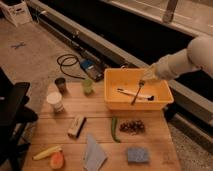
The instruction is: Place fork in plastic cup
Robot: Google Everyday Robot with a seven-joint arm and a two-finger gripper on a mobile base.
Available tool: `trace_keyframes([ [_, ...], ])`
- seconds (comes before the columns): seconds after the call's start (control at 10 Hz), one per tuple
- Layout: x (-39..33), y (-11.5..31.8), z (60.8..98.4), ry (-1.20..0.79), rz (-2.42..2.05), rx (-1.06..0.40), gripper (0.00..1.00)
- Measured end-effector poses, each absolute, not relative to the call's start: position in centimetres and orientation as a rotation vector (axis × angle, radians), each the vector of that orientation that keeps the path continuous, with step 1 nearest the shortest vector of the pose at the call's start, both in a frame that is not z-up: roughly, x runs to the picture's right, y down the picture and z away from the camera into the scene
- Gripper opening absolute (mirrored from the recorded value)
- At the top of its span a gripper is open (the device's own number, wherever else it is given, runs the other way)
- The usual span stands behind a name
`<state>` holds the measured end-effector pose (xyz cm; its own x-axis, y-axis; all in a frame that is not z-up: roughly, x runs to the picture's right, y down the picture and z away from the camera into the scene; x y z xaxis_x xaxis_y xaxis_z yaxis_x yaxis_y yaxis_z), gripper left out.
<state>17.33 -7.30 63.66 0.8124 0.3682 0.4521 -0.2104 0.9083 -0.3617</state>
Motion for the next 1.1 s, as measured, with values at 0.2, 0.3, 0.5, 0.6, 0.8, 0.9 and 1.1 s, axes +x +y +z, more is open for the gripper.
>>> trace_keyframes([
  [0.2,13.0,-11.5,63.5,-0.639,0.306,-0.303,0.0],
  [0.3,12.4,-12.1,63.5,-0.653,0.306,-0.302,0.0],
  [0.5,12.3,-12.3,63.5,-0.655,0.308,-0.302,0.0],
  [0.6,12.4,-12.3,63.5,-0.655,0.31,-0.301,0.0],
  [0.8,12.2,-12.2,63.5,-0.656,0.307,-0.303,0.0],
  [0.9,12.2,-12.2,63.6,-0.655,0.307,-0.304,0.0],
  [1.1,12.1,-12.5,63.8,-0.623,0.284,-0.264,0.0],
])
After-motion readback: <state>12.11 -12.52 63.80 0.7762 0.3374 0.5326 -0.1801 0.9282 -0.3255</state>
